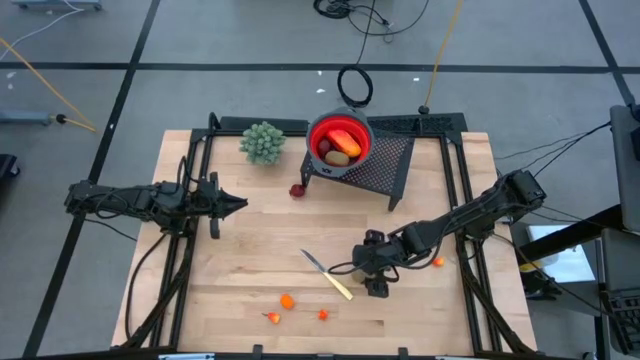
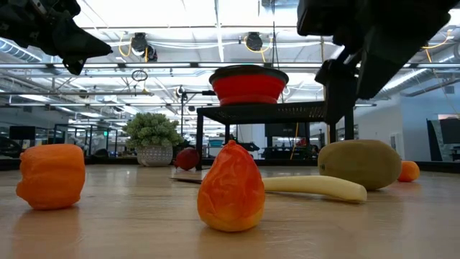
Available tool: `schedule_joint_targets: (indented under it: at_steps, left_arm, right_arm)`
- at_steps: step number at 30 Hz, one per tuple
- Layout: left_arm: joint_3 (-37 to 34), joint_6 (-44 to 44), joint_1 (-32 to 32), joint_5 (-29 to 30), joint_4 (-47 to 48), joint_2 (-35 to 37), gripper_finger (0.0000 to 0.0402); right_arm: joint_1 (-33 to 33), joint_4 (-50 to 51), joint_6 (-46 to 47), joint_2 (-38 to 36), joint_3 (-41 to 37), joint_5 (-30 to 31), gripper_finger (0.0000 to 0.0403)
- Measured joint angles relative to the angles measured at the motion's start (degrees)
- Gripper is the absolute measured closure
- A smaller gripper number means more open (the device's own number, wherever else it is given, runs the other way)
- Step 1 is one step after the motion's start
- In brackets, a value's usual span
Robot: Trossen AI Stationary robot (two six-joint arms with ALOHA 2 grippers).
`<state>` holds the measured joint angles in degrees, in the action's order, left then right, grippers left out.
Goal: Pick & Place Fruit
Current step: Put the brown kiwi into the red strainer bowl on the shelf
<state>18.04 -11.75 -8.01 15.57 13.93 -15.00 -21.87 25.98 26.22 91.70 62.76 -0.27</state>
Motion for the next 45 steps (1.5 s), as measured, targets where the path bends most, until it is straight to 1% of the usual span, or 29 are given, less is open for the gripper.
schedule_joint_targets:
  at_steps: [6,23,29,33,35,42,45]
  left_arm:
    - [0.0,0.0,0.0,0.0,0.0,0.0,0.0378]
    - [0.0,0.0,0.0,0.0,0.0,0.0,0.0378]
    - [0.0,0.0,0.0,0.0,0.0,0.0,0.0378]
    - [0.0,0.0,0.0,0.0,0.0,0.0,0.0378]
    - [0.0,-0.4,0.0,0.0,0.0,0.0,0.0378]
    - [0.0,-0.6,0.0,0.0,0.0,0.0,0.0378]
    - [0.0,-0.6,0.0,0.0,0.0,0.0,0.0378]
  right_arm:
    - [0.0,-6.7,-0.4,0.0,-4.2,0.1,0.0063]
    - [0.0,-18.7,-2.1,0.1,-13.6,0.2,0.0064]
    - [0.0,-19.9,-2.1,1.6,-14.4,0.2,0.0064]
    - [0.0,-24.4,-3.4,5.1,-14.5,0.3,0.0064]
    - [0.0,-25.1,-3.4,5.9,-14.5,0.5,0.0064]
    - [0.0,-24.6,-3.5,6.1,-14.4,0.7,0.0065]
    - [0.0,-24.5,-3.5,6.1,-14.4,0.7,0.0074]
